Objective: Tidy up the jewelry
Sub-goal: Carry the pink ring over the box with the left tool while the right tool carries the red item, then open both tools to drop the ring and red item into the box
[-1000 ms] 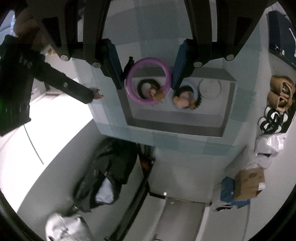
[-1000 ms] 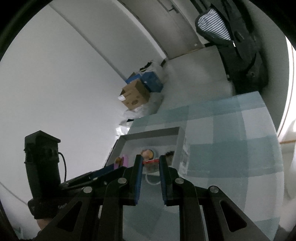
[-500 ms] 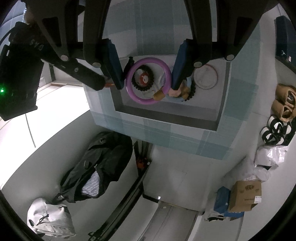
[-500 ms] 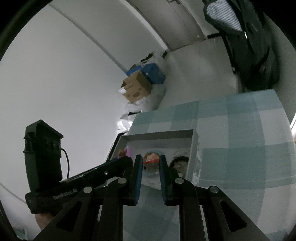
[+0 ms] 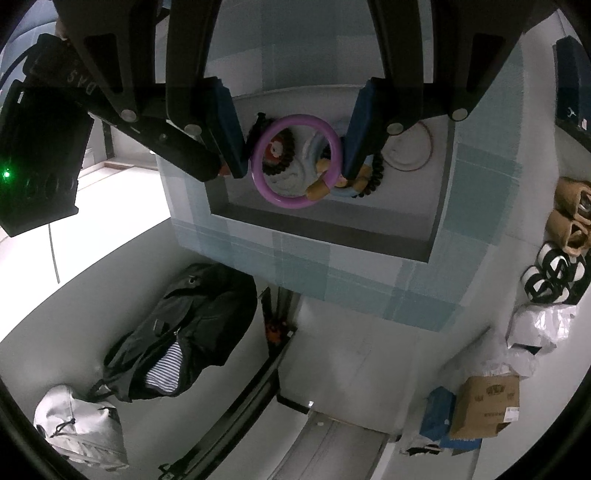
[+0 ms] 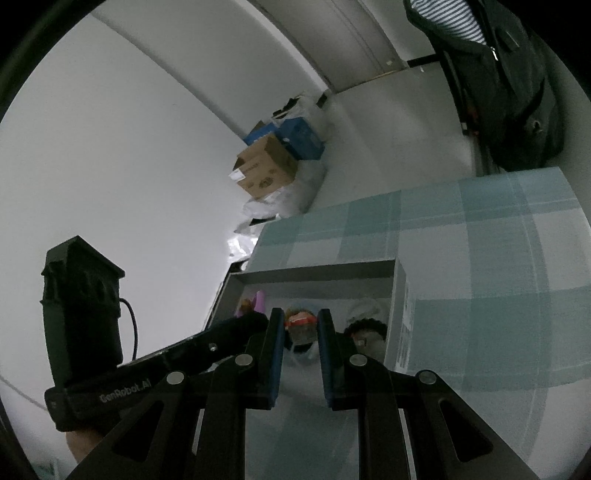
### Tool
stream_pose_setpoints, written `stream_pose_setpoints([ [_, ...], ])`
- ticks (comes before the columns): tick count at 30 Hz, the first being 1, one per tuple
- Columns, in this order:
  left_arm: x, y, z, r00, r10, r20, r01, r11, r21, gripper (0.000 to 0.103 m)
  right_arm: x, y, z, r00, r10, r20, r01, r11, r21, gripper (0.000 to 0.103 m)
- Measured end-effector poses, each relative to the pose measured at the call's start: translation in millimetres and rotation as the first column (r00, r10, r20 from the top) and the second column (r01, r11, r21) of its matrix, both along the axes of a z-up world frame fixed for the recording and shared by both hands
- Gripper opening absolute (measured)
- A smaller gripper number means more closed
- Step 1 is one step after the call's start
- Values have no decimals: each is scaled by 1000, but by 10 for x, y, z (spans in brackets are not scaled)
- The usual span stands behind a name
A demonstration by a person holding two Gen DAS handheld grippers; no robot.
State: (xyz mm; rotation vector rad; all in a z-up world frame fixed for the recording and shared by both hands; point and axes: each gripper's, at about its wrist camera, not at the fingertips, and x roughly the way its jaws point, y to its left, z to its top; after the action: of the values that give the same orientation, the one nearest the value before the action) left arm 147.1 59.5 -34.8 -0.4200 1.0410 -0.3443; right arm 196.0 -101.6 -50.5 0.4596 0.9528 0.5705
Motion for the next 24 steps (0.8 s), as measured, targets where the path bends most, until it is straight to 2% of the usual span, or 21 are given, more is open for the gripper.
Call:
stream_pose_setpoints([
  [9, 33, -7, -13, 1000, -5, 8, 5, 1000, 1, 47, 23, 0, -20, 1000, -9, -12, 9, 1000, -1, 17],
  [15, 59, 17, -25, 1000, 10, -18, -10, 1000, -10, 50, 30, -27, -25, 999, -29, -23, 29, 999, -14, 19],
  [16, 57, 10, -21, 1000, 2, -18, -2, 1000, -17, 53, 25, -32, -17, 999, -27, -22, 27, 1000, -12, 21],
  [17, 50, 8, -13, 1000, 2, -14, -2, 1000, -16, 57, 20, -38, -11, 999, -27, -20, 27, 1000, -12, 27],
  [20, 22, 0, 23, 1000, -5, 8, 5, 1000, -5, 60, 2, -69, 0, 999, -41, -13, 41, 999, -12, 40],
  [24, -23, -8, 80, 999, 0, 39, -1, 1000, 27, 60, -29, -131, 49, 998, -57, 20, 57, 998, -13, 42],
])
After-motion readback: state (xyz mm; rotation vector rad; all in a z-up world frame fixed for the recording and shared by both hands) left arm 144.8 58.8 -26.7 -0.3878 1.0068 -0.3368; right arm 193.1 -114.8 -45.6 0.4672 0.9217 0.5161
